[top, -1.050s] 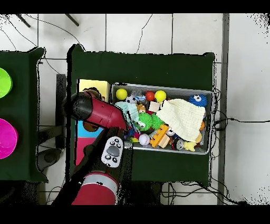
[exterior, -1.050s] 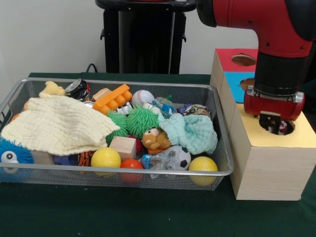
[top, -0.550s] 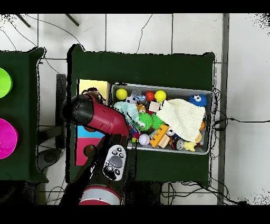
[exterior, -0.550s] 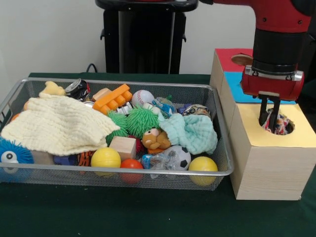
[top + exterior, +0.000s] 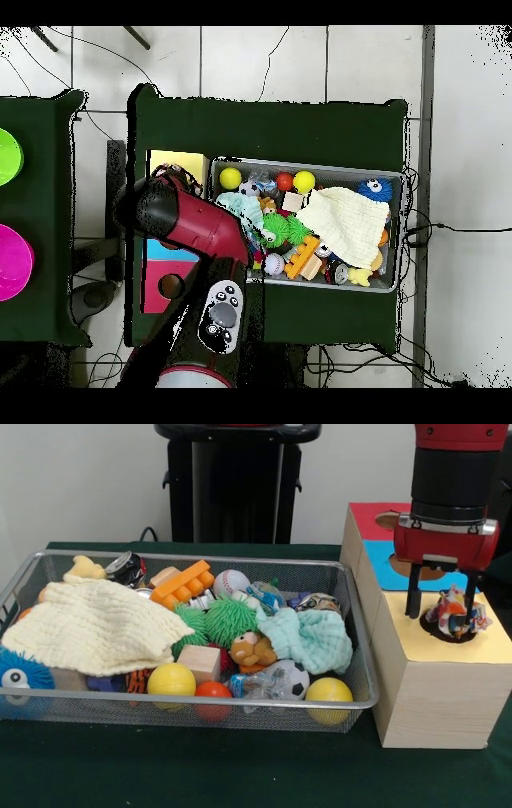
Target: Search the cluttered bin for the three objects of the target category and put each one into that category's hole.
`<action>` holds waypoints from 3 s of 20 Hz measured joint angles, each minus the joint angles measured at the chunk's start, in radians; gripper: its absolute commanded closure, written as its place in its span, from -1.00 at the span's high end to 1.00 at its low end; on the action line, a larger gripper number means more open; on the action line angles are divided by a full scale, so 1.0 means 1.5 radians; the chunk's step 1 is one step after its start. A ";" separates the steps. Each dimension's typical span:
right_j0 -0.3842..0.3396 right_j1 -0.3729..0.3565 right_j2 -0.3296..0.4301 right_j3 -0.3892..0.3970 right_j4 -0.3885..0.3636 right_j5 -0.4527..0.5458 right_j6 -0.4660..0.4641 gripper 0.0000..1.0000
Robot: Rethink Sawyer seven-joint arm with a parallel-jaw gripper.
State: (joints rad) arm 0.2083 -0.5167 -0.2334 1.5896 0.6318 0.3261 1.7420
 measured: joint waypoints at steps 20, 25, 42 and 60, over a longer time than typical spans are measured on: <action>-0.002 0.001 -0.002 0.000 -0.002 0.034 0.000 1.00; 0.010 -0.028 -0.017 0.000 -0.023 0.085 0.000 1.00; 0.015 -0.115 -0.038 -0.003 -0.075 0.201 0.000 1.00; 0.011 -0.118 -0.039 -0.006 -0.095 0.201 0.000 -1.00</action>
State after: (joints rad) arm 0.2252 -0.6938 -0.2921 1.5806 0.4890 0.6272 1.7420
